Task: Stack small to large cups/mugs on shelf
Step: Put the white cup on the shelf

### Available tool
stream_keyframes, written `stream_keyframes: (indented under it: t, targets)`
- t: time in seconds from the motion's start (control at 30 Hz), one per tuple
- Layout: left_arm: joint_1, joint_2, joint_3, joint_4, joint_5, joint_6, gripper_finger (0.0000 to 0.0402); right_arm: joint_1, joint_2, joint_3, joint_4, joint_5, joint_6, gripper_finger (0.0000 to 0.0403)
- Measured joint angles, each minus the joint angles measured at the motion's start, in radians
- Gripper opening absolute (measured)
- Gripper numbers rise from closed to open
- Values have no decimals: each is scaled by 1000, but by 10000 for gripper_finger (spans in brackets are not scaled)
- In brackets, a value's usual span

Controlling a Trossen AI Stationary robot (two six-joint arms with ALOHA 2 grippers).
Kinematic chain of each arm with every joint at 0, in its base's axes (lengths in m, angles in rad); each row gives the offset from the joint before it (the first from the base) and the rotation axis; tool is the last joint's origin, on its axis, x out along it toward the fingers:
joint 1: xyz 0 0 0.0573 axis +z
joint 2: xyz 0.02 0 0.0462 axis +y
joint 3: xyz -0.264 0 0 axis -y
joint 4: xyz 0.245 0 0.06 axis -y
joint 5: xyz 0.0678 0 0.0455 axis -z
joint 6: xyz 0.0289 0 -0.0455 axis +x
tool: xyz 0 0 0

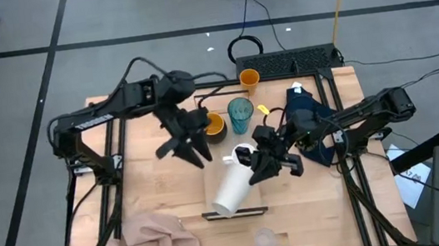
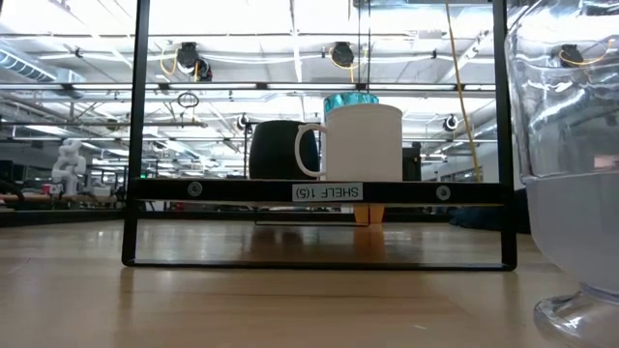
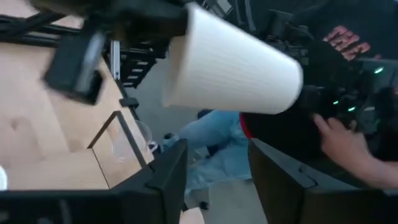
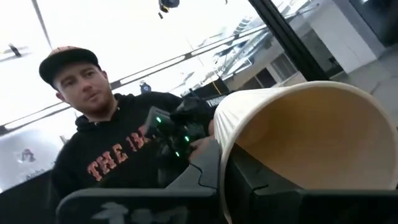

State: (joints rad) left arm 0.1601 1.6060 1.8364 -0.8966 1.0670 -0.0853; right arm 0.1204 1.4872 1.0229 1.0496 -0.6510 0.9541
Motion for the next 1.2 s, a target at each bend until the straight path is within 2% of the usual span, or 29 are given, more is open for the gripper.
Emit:
stream_keyframes:
  t: [0.1, 0.17, 0.23, 0.37, 0.5, 0.63, 0.73, 0.87, 1.03, 1.2]
  targets:
    - [46, 23, -38, 39, 121, -2, 147, 7, 1, 0, 72, 0, 35, 0]
    - [65, 43, -74, 124, 233, -51, 131, 13, -1, 0, 127, 0, 57, 0]
    - [75, 49, -119, 198, 292, -117, 115, 18, -2, 1, 135, -2, 83, 0]
    - [75, 46, -207, 485, 348, -261, 86, 19, 16, 0, 88, -3, 61, 0]
    - [65, 48, -259, 807, 372, -474, 59, 4, 70, 0, 60, -9, 97, 0]
    - [53, 45, -301, 1021, 359, -607, 35, -2, 135, -1, 198, -6, 178, 0]
    - [49, 46, -311, 1030, 311, -627, 20, -1, 169, 10, 299, 2, 266, 0]
    - [14, 46, -311, 1050, 295, -622, 3, 21, 216, 80, 281, -29, 323, 0]
    - [-24, 46, -311, 1012, 278, -621, 15, 35, 273, 169, 263, -107, 381, 0]
    - [-44, 46, -311, 923, 213, -589, 20, 33, 281, 177, 259, -121, 396, 0]
